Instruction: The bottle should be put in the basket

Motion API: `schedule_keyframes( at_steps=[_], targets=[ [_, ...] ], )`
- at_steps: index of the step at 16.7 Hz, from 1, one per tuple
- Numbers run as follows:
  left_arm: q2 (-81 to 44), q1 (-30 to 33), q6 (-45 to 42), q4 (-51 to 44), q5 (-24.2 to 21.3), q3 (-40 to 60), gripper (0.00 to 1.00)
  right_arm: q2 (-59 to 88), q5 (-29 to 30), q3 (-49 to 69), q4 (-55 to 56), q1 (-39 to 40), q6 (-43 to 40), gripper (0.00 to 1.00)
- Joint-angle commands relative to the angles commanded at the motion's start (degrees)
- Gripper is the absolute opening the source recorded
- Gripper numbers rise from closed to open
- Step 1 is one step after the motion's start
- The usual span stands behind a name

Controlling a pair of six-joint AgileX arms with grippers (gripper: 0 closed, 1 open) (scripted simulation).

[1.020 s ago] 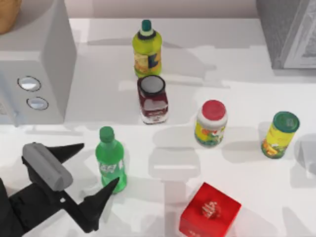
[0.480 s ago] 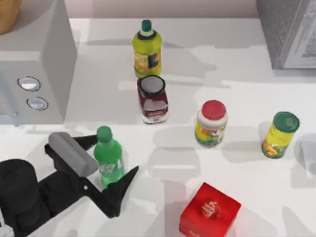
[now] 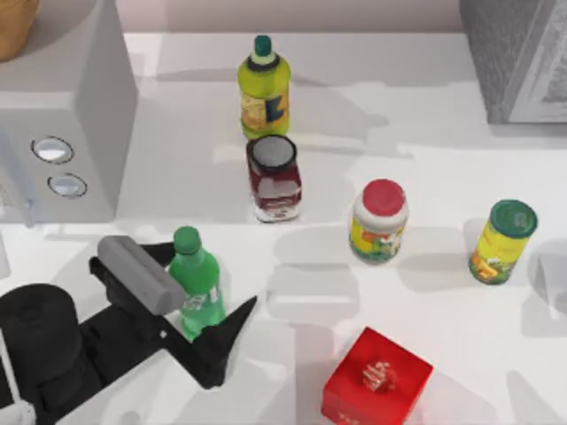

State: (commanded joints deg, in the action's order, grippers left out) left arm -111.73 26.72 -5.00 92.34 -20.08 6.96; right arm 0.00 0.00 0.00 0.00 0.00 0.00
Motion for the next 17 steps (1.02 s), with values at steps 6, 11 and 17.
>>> schedule_keyframes(
  at_steps=[6, 11, 17],
  targets=[
    [0.00, 0.00, 0.00, 0.00, 0.00, 0.00, 0.55, 0.00, 0.00, 0.00, 0.00, 0.00, 0.00, 1.00],
    [0.00, 0.00, 0.00, 0.00, 0.00, 0.00, 0.17, 0.00, 0.00, 0.00, 0.00, 0.00, 0.00, 1.00],
    [0.00, 0.00, 0.00, 0.00, 0.00, 0.00, 0.00, 0.00, 0.00, 0.00, 0.00, 0.00, 0.00, 1.00]
  ],
)
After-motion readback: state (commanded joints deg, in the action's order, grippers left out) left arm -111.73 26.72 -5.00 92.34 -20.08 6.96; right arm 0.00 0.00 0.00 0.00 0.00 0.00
